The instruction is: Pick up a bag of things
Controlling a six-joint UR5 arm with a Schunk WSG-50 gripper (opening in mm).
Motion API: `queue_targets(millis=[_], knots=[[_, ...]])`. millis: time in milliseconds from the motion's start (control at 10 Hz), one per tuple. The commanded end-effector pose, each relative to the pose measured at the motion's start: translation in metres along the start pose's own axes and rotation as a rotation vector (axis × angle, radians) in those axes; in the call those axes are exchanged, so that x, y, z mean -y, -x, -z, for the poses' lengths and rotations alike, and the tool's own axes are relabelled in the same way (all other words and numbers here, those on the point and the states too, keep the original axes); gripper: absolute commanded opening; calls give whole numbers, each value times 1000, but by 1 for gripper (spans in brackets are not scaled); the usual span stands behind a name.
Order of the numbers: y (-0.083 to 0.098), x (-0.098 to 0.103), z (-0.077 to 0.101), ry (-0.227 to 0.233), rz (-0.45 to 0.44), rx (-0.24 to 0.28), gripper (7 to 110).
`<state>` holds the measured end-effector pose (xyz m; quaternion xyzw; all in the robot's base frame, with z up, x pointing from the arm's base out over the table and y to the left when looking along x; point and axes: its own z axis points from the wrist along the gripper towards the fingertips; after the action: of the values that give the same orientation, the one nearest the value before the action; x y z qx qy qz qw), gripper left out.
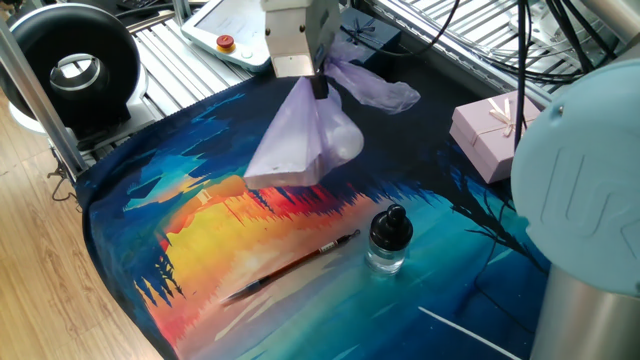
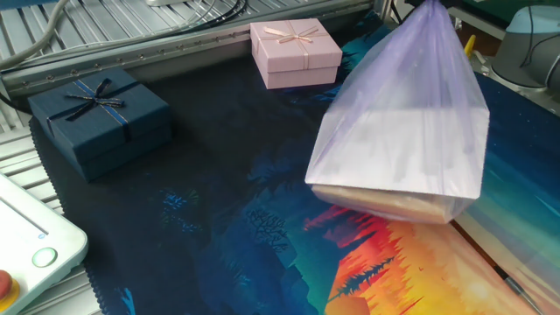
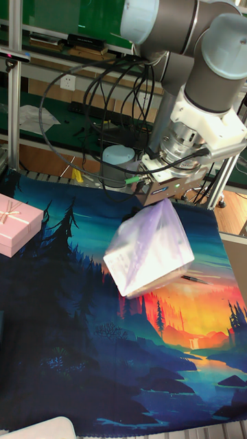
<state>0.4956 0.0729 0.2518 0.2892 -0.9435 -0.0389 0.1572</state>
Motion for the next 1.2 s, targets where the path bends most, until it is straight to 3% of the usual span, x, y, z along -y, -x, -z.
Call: queue_targets(millis=[0,300,400,600,700,800,1100], knots=[[5,-5,1,25,-27,23,7],[19,-7,2,61,-98,84,7],[23,2,3,54,-141,108,7],[33,29,9,-10,-369,179,7],[41,36,13,-8,-409,219,7],[46,52,17,-43,-424,263,7],[47,66,19,-7,-479,310,7]])
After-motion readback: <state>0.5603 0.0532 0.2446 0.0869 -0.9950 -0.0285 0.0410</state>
